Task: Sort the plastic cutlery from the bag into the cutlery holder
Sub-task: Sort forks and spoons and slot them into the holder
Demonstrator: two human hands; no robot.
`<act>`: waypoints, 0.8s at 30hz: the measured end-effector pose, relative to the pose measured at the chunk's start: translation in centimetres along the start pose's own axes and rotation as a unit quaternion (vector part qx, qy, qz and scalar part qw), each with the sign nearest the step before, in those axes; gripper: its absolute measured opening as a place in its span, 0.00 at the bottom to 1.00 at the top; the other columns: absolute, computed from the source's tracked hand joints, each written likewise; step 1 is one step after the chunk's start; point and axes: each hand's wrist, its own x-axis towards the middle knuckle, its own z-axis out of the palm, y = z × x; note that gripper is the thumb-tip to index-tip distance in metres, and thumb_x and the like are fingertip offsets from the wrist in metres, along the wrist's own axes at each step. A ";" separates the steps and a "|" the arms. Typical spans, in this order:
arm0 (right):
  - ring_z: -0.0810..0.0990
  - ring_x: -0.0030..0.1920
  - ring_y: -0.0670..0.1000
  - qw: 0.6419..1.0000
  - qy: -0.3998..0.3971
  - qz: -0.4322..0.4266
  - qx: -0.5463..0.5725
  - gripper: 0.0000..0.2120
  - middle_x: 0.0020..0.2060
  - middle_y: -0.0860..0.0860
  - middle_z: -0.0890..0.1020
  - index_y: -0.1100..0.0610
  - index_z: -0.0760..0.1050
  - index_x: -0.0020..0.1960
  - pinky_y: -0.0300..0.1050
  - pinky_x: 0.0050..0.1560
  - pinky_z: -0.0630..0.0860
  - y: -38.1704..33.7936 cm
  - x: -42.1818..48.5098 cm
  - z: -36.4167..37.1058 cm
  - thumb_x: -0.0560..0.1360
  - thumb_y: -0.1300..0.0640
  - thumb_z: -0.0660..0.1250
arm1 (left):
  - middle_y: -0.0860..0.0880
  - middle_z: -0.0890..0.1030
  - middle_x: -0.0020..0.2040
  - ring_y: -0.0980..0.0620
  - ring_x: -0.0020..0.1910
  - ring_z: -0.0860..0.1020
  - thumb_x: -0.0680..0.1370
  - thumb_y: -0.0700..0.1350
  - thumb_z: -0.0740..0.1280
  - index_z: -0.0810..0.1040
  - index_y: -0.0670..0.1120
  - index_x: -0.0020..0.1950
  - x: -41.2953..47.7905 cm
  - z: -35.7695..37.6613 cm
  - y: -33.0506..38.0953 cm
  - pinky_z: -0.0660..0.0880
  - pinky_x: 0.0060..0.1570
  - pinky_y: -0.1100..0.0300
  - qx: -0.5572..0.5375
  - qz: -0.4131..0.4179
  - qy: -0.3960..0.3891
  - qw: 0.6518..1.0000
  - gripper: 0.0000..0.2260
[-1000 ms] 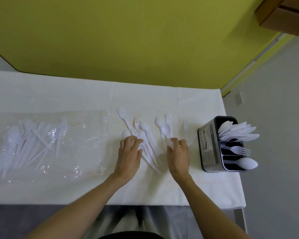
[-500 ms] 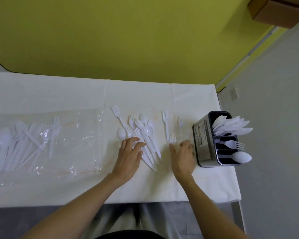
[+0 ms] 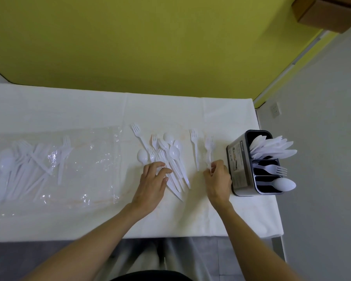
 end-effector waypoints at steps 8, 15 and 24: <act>0.76 0.52 0.56 0.998 0.005 -0.055 -0.009 0.14 0.56 0.57 0.74 0.60 0.69 0.62 0.49 0.51 0.75 -2.4 2.9 -0.2 0.78 0.61 0.64 | 0.51 0.71 0.63 0.50 0.62 0.66 0.79 0.41 0.62 0.77 0.50 0.60 -0.5 -0.3 -0.5 0.71 0.62 0.54 -0.010 -0.015 -0.009 1.000 0.11; 0.76 0.50 0.56 0.978 -0.090 -0.165 -0.089 0.16 0.54 0.54 0.71 0.57 0.71 0.65 0.42 0.45 0.72 -2.6 2.2 1.3 0.78 0.64 0.61 | 0.53 0.71 0.57 0.54 0.59 0.66 0.79 0.39 0.63 0.78 0.49 0.58 -0.6 -1.2 -1.3 0.70 0.61 0.60 -0.042 -0.057 0.020 0.997 0.10; 0.80 0.44 0.52 0.968 -0.097 -0.222 -0.059 0.08 0.52 0.51 0.77 0.56 0.75 0.55 0.48 0.43 0.80 -4.6 -1.1 2.3 0.78 0.53 0.65 | 0.42 0.76 0.57 0.41 0.61 0.68 0.80 0.45 0.62 0.76 0.42 0.58 6.9 -3.0 -4.8 0.62 0.56 0.59 -0.053 -0.292 0.078 0.952 0.10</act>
